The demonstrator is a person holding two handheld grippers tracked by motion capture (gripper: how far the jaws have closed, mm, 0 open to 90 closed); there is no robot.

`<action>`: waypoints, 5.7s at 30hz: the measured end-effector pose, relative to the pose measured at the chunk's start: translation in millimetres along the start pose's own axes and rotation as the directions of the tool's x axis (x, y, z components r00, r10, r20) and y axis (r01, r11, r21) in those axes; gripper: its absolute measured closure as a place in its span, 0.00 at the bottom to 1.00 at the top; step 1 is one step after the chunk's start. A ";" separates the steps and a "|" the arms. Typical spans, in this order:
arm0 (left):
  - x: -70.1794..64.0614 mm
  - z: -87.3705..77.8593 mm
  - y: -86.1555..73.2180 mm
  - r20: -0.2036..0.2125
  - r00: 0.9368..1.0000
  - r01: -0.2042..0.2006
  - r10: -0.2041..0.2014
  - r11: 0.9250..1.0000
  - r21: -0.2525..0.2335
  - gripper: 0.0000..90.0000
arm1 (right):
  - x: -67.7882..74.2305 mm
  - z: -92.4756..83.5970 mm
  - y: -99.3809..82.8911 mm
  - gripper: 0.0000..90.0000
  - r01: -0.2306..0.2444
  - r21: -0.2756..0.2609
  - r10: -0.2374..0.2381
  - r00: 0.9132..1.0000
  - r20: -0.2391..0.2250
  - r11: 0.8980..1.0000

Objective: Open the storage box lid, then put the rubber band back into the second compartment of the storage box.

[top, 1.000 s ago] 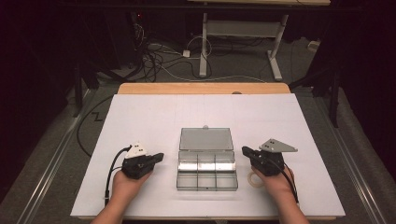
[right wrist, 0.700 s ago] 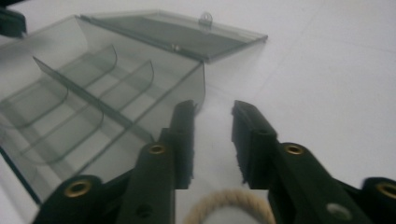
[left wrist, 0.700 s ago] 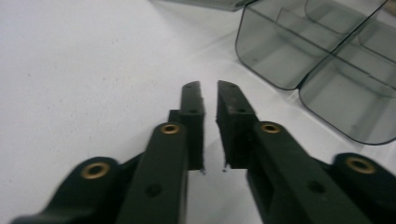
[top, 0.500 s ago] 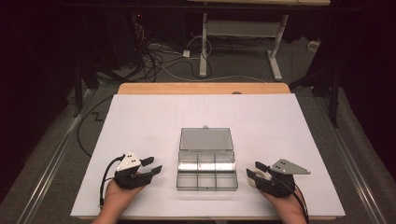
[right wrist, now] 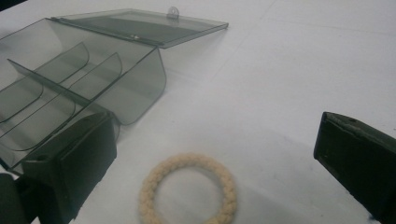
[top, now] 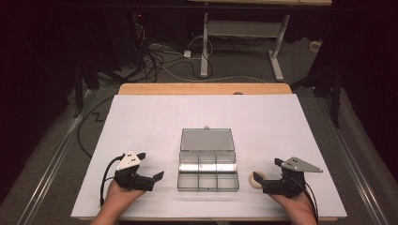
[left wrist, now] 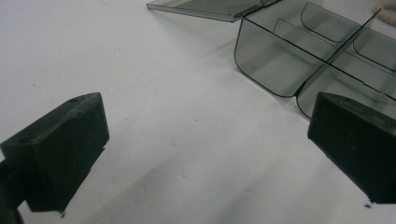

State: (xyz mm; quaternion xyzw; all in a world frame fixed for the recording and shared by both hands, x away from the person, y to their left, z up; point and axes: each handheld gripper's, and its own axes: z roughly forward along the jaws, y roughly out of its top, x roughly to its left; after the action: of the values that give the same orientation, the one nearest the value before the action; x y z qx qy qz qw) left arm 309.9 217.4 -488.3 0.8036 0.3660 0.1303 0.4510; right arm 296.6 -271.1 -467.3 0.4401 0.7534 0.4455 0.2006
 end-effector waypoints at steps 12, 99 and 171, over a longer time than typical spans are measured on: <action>-0.3 1.1 -1.4 -0.001 1.000 0.001 -0.001 1.000 0.001 0.00 | -6.3 -1.6 -3.0 0.05 -0.005 0.030 0.003 0.999 0.051 1.000; -2.3 0.8 -2.3 0.018 1.000 -0.025 0.025 1.000 -0.006 0.00 | 5.2 3.4 -4.5 0.97 0.064 0.114 -0.059 0.997 -0.045 0.991; -1.9 0.1 -2.7 0.031 0.999 -0.017 0.017 1.000 -0.015 0.00 | 39.7 9.1 49.4 0.97 0.125 -0.024 -0.127 0.983 -0.131 0.992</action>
State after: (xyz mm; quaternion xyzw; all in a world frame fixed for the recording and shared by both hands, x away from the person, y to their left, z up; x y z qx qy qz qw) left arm 307.4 216.9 -490.4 0.8052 0.3511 0.1243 0.4615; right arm 305.8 -222.5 -426.6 0.3595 0.7879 0.4659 0.1814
